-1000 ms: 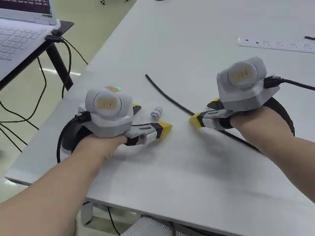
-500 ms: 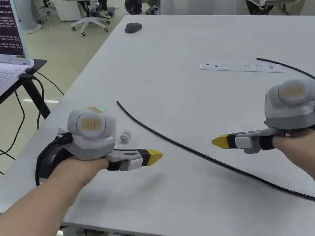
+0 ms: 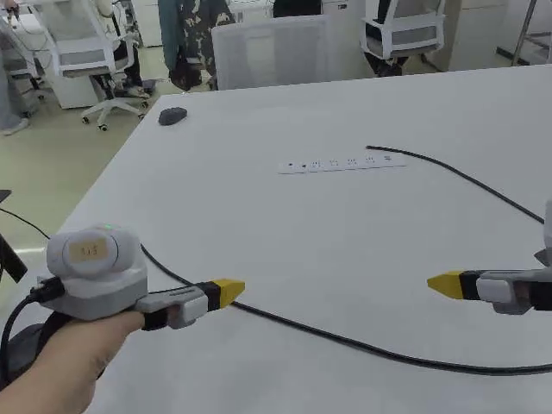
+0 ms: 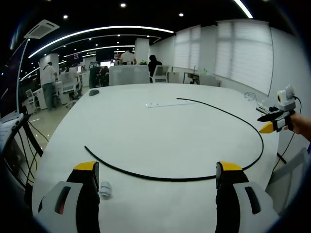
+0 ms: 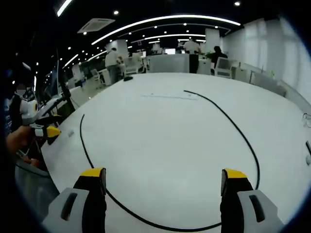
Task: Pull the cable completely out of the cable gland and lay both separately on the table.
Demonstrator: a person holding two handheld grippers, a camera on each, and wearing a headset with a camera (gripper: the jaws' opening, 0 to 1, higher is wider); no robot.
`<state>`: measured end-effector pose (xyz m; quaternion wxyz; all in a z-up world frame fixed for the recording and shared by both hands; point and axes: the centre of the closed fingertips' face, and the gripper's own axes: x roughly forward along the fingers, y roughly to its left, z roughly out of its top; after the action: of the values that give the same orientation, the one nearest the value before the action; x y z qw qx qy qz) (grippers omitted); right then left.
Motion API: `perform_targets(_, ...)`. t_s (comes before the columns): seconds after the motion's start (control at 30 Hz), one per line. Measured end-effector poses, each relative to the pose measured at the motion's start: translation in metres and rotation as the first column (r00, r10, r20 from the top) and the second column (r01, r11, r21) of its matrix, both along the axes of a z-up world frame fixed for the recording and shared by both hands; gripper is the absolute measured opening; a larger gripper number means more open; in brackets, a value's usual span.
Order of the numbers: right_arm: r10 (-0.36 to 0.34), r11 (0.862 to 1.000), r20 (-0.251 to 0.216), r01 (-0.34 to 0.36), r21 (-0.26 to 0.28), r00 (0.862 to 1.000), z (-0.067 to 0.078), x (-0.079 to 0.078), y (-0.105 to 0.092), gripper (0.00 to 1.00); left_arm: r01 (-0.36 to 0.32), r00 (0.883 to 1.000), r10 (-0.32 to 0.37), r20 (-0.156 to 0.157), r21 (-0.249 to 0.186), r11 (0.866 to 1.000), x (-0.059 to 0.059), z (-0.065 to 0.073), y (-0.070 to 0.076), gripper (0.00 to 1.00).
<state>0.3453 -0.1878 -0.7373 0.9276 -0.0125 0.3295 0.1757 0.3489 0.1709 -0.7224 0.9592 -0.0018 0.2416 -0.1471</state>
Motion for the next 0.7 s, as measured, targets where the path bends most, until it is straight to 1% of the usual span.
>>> perform_targets(0.07, -0.015, 1.000, 0.001, 0.015, 0.022, 1.000, -0.001, -0.004, -0.008, 0.99, 0.001, 1.000, -0.001, 0.018, 0.010, 1.000, 0.003, 0.004, -0.006, 0.99)
perform_targets(0.17, -0.028, 0.999, 0.006, 0.028, 0.035, 1.000, -0.001, -0.006, -0.018, 0.99, 0.002, 1.000, -0.002, 0.017, 0.009, 1.000, 0.005, 0.006, -0.012, 0.99)
perform_targets(0.23, -0.030, 0.999, 0.009, 0.030, 0.042, 0.999, 0.000, -0.006, -0.021, 0.99, 0.010, 0.999, -0.010, 0.032, 0.019, 1.000, 0.006, 0.010, -0.015, 0.99)
perform_targets(0.3, -0.029, 0.999, 0.011, 0.028, 0.044, 1.000, 0.001, -0.005, -0.023, 0.99, 0.011, 0.999, -0.011, 0.031, 0.024, 1.000, 0.007, 0.011, -0.017, 0.99)
perform_targets(0.33, -0.027, 0.999, 0.016, 0.027, 0.046, 0.999, 0.002, -0.004, -0.023, 0.99, 0.012, 0.999, -0.014, 0.035, 0.035, 0.999, 0.007, 0.012, -0.016, 0.99)
perform_targets(0.37, -0.030, 0.998, 0.021, 0.029, 0.048, 0.999, 0.003, -0.003, -0.023, 0.99, 0.019, 0.999, -0.021, 0.035, 0.051, 0.999, 0.007, 0.012, -0.017, 0.99)
perform_targets(0.4, -0.029, 0.998, 0.031, 0.028, 0.049, 0.999, 0.004, -0.002, -0.022, 0.99, 0.020, 0.999, -0.022, 0.034, 0.077, 0.997, 0.007, 0.011, -0.015, 0.99)
perform_targets(0.43, -0.022, 0.999, 0.031, 0.021, 0.048, 0.999, 0.004, -0.001, -0.021, 0.99, 0.025, 0.999, -0.029, 0.042, 0.101, 0.995, 0.007, 0.012, -0.016, 0.99)
perform_targets(0.47, -0.008, 0.999, 0.021, 0.007, 0.043, 1.000, 0.002, -0.001, -0.018, 0.99, 0.034, 0.998, -0.038, 0.044, 0.103, 0.994, 0.007, 0.012, -0.018, 0.99)
perform_targets(0.53, -0.008, 0.999, 0.030, 0.006, 0.047, 1.000, 0.003, 0.000, -0.017, 0.99, 0.038, 0.999, -0.041, 0.030, 0.094, 0.995, 0.007, 0.011, -0.020, 0.99)
perform_targets(0.57, -0.005, 0.999, 0.032, 0.003, 0.050, 0.999, 0.004, 0.001, -0.016, 0.99, 0.033, 0.999, -0.036, 0.028, 0.093, 0.995, 0.007, 0.011, -0.019, 0.99)
perform_targets(0.63, 0.001, 0.999, 0.028, -0.002, 0.049, 1.000, 0.003, 0.003, -0.013, 0.99, 0.024, 0.999, -0.028, 0.042, 0.095, 0.995, 0.008, 0.016, -0.018, 0.99)
perform_targets(0.67, 0.007, 0.999, 0.029, -0.009, 0.044, 1.000, 0.004, 0.004, -0.011, 0.99, 0.034, 0.996, -0.043, 0.079, 0.106, 0.994, 0.010, 0.022, -0.019, 0.99)
perform_targets(0.7, 0.011, 0.999, 0.027, -0.012, 0.043, 1.000, 0.004, 0.004, -0.010, 0.99, 0.042, 0.994, -0.054, 0.099, 0.123, 0.991, 0.011, 0.025, -0.019, 0.99)
